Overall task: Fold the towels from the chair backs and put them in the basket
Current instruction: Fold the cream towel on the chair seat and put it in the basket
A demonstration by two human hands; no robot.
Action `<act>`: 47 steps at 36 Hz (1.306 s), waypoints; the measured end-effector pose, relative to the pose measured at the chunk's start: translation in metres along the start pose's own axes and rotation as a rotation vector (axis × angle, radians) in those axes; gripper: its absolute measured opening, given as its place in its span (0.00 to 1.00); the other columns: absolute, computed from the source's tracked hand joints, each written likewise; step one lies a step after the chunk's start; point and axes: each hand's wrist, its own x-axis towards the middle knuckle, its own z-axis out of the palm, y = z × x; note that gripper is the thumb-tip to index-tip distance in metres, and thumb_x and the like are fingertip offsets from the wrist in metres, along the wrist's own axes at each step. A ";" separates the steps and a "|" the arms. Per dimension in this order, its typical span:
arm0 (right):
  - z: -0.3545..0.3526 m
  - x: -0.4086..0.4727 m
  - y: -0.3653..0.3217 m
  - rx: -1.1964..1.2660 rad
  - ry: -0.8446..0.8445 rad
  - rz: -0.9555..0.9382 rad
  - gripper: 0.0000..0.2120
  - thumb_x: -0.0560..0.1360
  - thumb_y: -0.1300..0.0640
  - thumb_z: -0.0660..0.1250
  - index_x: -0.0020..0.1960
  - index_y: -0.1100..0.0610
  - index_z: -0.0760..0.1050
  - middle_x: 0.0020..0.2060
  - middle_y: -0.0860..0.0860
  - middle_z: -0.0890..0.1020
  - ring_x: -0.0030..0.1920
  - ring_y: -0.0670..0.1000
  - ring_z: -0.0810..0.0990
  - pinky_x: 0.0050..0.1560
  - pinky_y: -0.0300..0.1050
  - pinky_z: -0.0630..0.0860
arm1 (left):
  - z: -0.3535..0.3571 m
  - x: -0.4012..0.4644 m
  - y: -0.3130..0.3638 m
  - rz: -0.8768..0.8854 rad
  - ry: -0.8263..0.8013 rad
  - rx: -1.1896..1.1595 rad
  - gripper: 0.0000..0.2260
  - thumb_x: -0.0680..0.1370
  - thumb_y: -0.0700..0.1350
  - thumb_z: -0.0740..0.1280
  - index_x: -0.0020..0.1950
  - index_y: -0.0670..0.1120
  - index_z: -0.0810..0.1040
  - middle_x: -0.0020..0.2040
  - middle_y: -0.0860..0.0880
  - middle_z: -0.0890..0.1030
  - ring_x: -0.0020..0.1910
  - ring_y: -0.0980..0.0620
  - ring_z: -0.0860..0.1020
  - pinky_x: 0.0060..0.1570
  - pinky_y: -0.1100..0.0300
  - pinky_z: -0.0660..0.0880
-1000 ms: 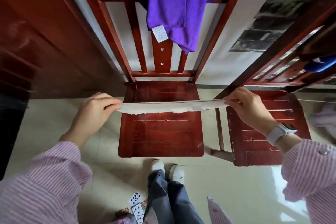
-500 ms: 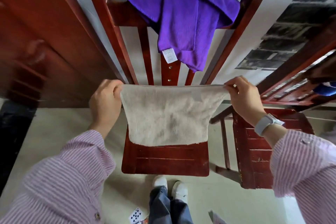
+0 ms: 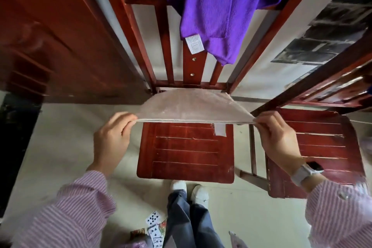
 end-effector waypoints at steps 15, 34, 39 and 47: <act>0.110 -0.181 0.042 -0.143 -0.753 0.387 0.04 0.72 0.62 0.67 0.40 0.56 0.79 0.46 0.51 0.79 0.51 0.54 0.77 0.42 0.44 0.72 | 0.087 -0.174 -0.045 -0.211 -0.784 0.162 0.05 0.74 0.41 0.68 0.45 0.48 0.83 0.47 0.52 0.83 0.48 0.52 0.77 0.39 0.61 0.71; 0.126 -0.094 0.062 0.549 -0.415 1.124 0.04 0.71 0.55 0.69 0.39 0.52 0.74 0.37 0.50 0.77 0.44 0.55 0.77 0.50 0.58 0.78 | 0.118 -0.074 -0.049 -0.853 -0.522 -0.452 0.06 0.75 0.39 0.64 0.50 0.45 0.79 0.41 0.53 0.78 0.42 0.55 0.76 0.40 0.72 0.70; 0.147 -0.054 0.069 0.647 -0.228 1.160 0.06 0.72 0.61 0.67 0.38 0.54 0.75 0.36 0.51 0.76 0.43 0.53 0.74 0.48 0.49 0.73 | 0.143 -0.036 -0.065 -0.818 -0.453 -0.552 0.07 0.77 0.39 0.62 0.51 0.44 0.79 0.41 0.53 0.78 0.41 0.58 0.76 0.41 0.65 0.70; 0.191 -0.019 0.089 0.536 -0.089 1.167 0.06 0.72 0.60 0.66 0.39 0.51 0.74 0.37 0.48 0.77 0.44 0.52 0.77 0.52 0.53 0.77 | 0.194 0.004 -0.087 -0.795 -0.409 -0.559 0.08 0.77 0.39 0.62 0.50 0.48 0.79 0.44 0.51 0.80 0.48 0.52 0.77 0.50 0.58 0.73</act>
